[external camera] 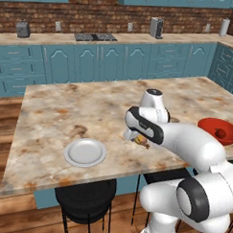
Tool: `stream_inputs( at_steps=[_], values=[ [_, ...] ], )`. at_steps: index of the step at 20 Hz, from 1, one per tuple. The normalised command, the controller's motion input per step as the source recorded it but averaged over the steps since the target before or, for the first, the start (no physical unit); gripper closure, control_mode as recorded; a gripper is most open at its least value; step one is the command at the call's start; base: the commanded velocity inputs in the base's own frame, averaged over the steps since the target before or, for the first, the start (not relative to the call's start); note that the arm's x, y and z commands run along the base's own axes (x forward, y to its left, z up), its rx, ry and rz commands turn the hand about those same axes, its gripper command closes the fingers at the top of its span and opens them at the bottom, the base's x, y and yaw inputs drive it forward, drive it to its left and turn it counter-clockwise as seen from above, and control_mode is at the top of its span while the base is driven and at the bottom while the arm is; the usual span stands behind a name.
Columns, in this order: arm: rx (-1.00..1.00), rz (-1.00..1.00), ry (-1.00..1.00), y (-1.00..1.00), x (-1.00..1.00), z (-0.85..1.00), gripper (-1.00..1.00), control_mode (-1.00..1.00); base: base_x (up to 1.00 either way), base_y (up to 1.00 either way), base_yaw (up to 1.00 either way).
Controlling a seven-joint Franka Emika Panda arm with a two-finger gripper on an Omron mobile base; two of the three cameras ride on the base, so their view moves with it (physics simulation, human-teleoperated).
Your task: Pick the chicken drumstick and bell pepper from their plates and place them in the bowl. Then put the bowl in the fridge.
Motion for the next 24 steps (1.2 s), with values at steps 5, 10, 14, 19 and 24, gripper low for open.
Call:
stream_inputs(
  at_steps=[5,10,14,19,24],
  values=[
    [0.00,0.00,0.00,0.00,0.00,0.00,1.00,-1.00,0.00,0.00,0.00],
    [0.00,0.00,0.00,0.00,0.00,0.00,1.00,-1.00,0.00,0.00,0.00],
    [0.00,0.00,0.00,0.00,0.00,0.00,1.00,1.00,0.00,0.00,0.00],
    [0.00,0.00,0.00,0.00,0.00,0.00,1.00,1.00,0.00,0.00,0.00],
    [0.00,0.00,0.00,0.00,0.00,0.00,1.00,1.00,-0.07,-0.09,-0.05]
  ],
)
